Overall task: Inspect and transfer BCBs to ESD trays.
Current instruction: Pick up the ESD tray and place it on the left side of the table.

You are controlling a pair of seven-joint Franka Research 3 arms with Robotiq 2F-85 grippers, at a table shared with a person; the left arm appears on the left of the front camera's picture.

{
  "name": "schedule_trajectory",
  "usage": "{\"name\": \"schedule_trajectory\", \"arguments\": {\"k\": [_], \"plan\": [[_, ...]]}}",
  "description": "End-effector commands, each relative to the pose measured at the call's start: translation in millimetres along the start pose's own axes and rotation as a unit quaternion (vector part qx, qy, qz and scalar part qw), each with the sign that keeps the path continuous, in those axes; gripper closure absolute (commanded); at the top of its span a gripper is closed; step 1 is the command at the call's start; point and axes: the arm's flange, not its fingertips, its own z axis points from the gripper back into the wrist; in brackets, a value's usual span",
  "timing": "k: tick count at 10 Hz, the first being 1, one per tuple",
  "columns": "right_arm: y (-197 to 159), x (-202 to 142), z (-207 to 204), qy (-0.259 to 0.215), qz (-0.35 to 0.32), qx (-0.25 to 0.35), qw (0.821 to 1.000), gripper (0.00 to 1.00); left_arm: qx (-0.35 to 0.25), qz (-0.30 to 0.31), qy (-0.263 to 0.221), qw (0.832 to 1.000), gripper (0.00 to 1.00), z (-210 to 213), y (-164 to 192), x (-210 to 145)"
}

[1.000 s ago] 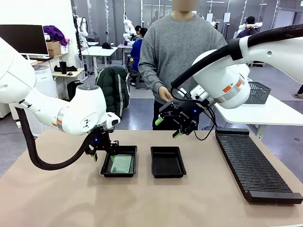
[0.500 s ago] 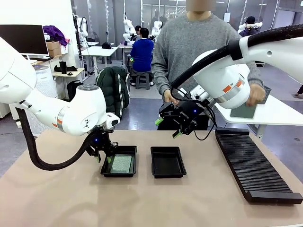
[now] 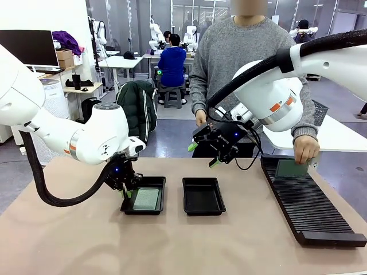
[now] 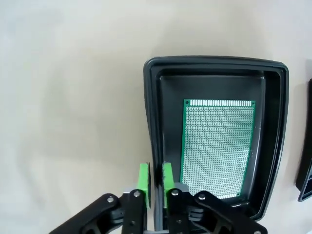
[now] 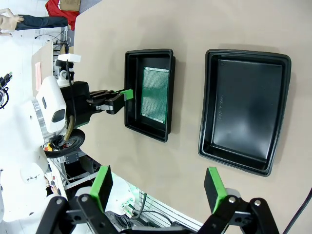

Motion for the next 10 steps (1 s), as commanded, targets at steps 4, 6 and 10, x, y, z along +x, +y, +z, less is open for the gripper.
{"name": "schedule_trajectory", "arguments": {"k": [4, 6, 10], "plan": [[1.7, -0.3, -0.6, -0.007, -0.009, -0.001, 1.0, 0.0, -0.015, 0.018, 0.008, 1.0, 1.0, -4.8, -2.5, 6.6], [1.7, -0.3, -0.6, -0.007, -0.009, -0.001, 1.0, 0.0, -0.02, 0.021, 0.008, 1.0, 1.0, -3.4, 2.1, 5.5], [1.7, -0.3, -0.6, -0.007, -0.009, -0.001, 1.0, 0.0, -0.02, 0.025, -0.003, 0.999, 1.0, -2.1, 24.4, -2.1]]}}
